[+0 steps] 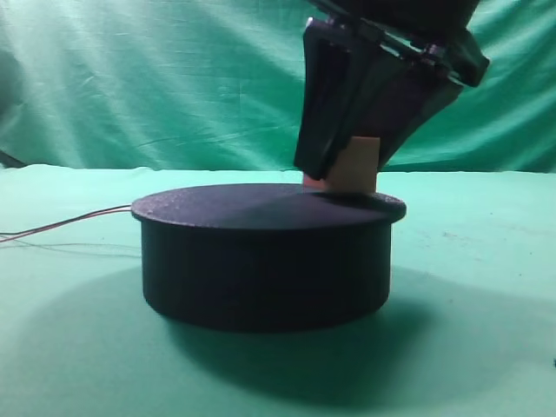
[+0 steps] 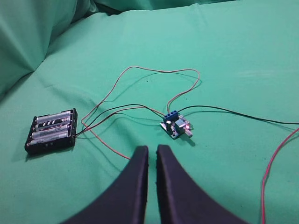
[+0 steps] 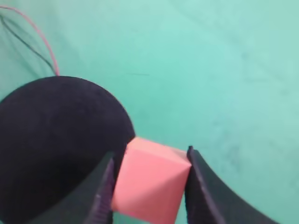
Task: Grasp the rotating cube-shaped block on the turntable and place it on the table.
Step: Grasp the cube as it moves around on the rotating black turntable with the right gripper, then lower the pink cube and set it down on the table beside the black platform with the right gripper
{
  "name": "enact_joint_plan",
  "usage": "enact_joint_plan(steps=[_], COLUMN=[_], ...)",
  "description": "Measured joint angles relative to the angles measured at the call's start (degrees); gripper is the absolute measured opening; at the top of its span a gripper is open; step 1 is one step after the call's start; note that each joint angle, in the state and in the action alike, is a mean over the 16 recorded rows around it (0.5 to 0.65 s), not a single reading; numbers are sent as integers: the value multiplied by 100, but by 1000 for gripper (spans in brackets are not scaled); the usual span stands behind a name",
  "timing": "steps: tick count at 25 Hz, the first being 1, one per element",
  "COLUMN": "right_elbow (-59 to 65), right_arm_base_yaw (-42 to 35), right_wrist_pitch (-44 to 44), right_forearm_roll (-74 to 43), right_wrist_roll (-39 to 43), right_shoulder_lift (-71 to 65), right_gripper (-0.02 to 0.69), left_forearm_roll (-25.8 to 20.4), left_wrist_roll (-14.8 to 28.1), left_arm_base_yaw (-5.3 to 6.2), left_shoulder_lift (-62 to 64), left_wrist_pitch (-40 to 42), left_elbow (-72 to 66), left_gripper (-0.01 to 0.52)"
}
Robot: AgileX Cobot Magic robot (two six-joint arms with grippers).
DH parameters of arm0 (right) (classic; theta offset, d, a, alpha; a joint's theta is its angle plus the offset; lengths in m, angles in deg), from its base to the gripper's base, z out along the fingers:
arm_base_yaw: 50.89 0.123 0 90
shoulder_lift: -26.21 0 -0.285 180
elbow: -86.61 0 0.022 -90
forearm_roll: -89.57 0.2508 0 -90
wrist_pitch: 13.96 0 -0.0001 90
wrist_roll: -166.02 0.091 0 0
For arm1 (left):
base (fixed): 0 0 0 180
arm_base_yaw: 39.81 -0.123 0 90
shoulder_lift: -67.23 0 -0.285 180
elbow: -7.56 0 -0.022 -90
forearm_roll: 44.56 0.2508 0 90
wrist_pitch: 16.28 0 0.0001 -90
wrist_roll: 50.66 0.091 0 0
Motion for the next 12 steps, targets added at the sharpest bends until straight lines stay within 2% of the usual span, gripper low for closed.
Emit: enact_joint_plan(steps=[6, 12], right_elbow=[653, 1421], right_arm_base_yaw=[0, 0], right_wrist_pitch=[121, 589], right_forearm_roll=[-543, -440], right_wrist_roll=[863, 1143], right_shoulder_lift=[374, 417], right_gripper=[286, 318], left_forearm_roll=[0, 0], left_wrist_roll=[0, 0], left_arm_base_yaw=[0, 0], left_shoulder_lift=[0, 0], left_wrist_pitch=[0, 0], left_elbow=[0, 0], left_gripper=[0, 0])
